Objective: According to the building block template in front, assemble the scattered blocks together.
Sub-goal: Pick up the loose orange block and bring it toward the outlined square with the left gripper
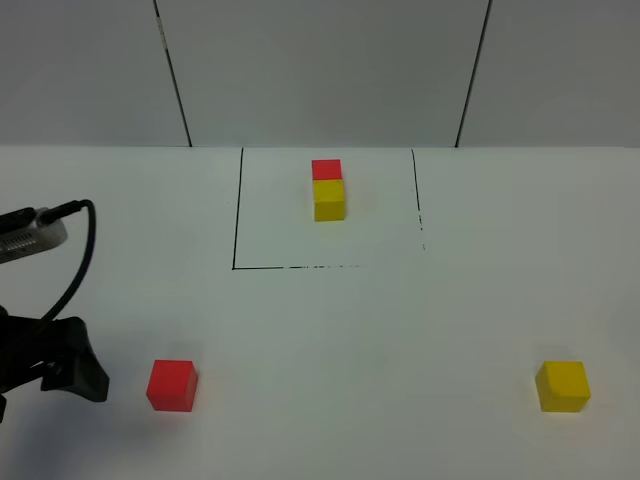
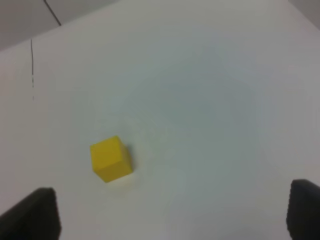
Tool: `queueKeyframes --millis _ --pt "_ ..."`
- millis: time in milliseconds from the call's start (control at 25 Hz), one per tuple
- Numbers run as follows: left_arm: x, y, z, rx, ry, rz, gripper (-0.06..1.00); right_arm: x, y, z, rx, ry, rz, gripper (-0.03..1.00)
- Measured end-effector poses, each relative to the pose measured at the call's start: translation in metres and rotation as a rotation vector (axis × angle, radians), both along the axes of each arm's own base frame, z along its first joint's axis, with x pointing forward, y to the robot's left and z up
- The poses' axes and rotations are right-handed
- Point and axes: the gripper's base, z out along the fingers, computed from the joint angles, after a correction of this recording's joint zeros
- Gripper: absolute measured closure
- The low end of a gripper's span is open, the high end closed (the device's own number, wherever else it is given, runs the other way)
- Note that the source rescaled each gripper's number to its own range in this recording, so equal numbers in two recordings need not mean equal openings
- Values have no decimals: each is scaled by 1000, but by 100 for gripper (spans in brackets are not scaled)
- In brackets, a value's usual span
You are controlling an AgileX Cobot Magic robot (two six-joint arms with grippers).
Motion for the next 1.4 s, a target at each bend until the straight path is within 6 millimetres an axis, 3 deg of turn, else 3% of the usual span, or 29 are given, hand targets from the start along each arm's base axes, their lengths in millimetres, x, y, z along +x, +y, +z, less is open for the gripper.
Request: queueKeyframes --millis 320,720,1000,1400 --pt "36 -41 -15 215 22 -96 -4 0 0 0 0 0 0 16" --pt "61 -60 -52 223 64 -115 -4 0 0 0 0 0 0 16" --pt "68 -86 -84 229 53 -185 -3 0 0 0 0 0 0 16" --pt "78 -86 -113 292 66 -158 0 0 0 0 0 0 0 16"
